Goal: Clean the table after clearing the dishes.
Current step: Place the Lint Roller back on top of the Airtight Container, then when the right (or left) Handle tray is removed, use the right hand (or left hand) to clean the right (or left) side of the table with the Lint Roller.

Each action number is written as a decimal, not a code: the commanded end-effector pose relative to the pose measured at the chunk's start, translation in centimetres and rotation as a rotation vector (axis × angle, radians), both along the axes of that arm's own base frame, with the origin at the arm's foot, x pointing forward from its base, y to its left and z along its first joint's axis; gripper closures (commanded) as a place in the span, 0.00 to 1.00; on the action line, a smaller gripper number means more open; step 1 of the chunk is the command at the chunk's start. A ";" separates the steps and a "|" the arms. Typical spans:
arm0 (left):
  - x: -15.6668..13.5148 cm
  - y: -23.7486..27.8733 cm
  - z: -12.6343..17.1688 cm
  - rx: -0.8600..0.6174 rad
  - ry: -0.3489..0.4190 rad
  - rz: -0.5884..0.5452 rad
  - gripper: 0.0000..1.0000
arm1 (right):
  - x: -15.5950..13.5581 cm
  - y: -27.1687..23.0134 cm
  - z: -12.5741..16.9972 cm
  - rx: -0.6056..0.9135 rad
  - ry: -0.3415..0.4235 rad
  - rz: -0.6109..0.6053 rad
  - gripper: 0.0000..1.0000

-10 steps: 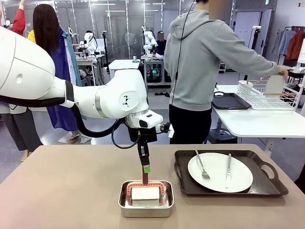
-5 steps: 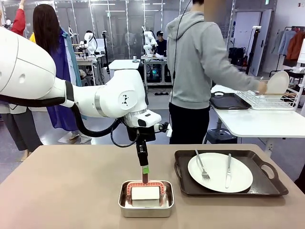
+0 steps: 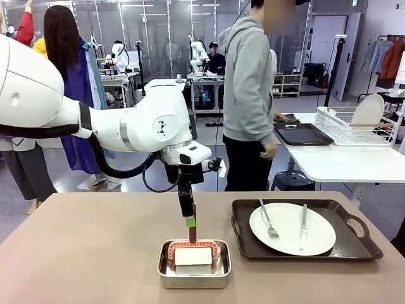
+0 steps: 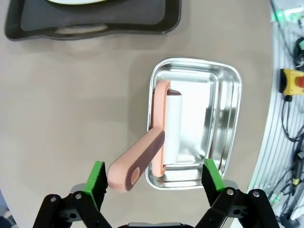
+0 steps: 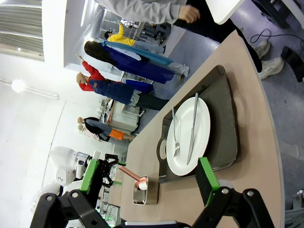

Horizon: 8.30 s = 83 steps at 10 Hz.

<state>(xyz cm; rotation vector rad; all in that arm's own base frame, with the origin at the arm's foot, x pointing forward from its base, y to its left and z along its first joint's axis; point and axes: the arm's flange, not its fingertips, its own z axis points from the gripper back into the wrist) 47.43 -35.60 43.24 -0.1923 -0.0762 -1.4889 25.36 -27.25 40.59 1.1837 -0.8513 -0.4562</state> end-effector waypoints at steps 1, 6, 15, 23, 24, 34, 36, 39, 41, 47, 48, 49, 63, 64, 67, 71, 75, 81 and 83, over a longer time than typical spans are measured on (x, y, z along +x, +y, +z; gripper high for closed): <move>0.3 -0.5 -0.4 -0.001 0.006 -0.003 0.00 | -0.2 0.0 0.3 0.001 -0.011 0.000 0.00; 0.3 -0.5 -0.4 -0.001 0.006 -0.003 0.00 | -0.2 0.0 0.3 0.001 -0.011 0.000 0.00; 0.6 33.3 13.6 -0.907 0.312 0.618 0.00 | -0.2 0.0 0.3 0.001 -0.011 0.000 0.00; -15.9 65.1 -1.5 -1.333 0.395 1.238 0.00 | -0.2 0.0 0.3 0.001 -0.011 0.000 0.00; -15.4 65.2 -2.0 -1.355 0.361 1.268 0.00 | -0.2 0.0 0.3 0.001 -0.011 0.000 0.00; -16.9 65.8 -0.8 -1.321 0.399 1.210 0.00 | -0.2 0.0 0.3 0.001 -0.011 0.000 0.00; -16.9 65.8 -0.8 -1.321 0.399 1.210 0.00 | -0.2 0.0 0.3 0.001 -0.011 0.000 0.00; -16.9 65.8 -0.8 -1.321 0.399 1.210 0.00 | -0.2 0.0 0.3 0.001 -0.011 0.000 0.00; -16.9 65.8 -0.8 -1.321 0.399 1.210 0.00 | -0.2 0.0 0.3 0.001 -0.011 0.000 0.00; -16.9 65.8 -0.8 -1.321 0.399 1.210 0.00 | -0.2 0.0 0.3 0.001 -0.011 0.000 0.00; -16.9 65.8 -0.8 -1.321 0.399 1.210 0.00 | -0.2 0.0 0.3 0.001 -0.011 0.000 0.00; -16.9 65.8 -0.8 -1.321 0.399 1.210 0.00 | -0.2 0.0 0.3 0.001 -0.011 0.000 0.00; -16.9 65.8 -0.8 -1.321 0.399 1.210 0.00 | 7.2 7.0 10.9 -0.407 -0.058 0.238 0.00; -16.9 65.8 -0.8 -1.321 0.399 1.210 0.00 | 10.2 10.5 13.4 -0.512 -0.067 0.320 0.00; -16.9 65.8 -0.8 -1.321 0.399 1.210 0.00 | 18.1 21.9 18.2 -0.756 -0.076 0.544 0.00; -16.9 65.8 -0.8 -1.321 0.399 1.210 0.00 | 22.3 36.0 17.2 -1.065 -0.106 0.919 0.00; -16.9 65.8 -0.8 -1.321 0.399 1.210 0.00 | 21.9 37.9 15.9 -1.057 -0.112 0.945 0.00; -16.9 65.8 -0.8 -1.321 0.399 1.210 0.00 | 21.9 37.9 15.9 -1.057 -0.112 0.945 0.00; -16.9 65.8 -0.8 -1.321 0.399 1.210 0.00 | 21.9 37.9 15.9 -1.057 -0.112 0.945 0.00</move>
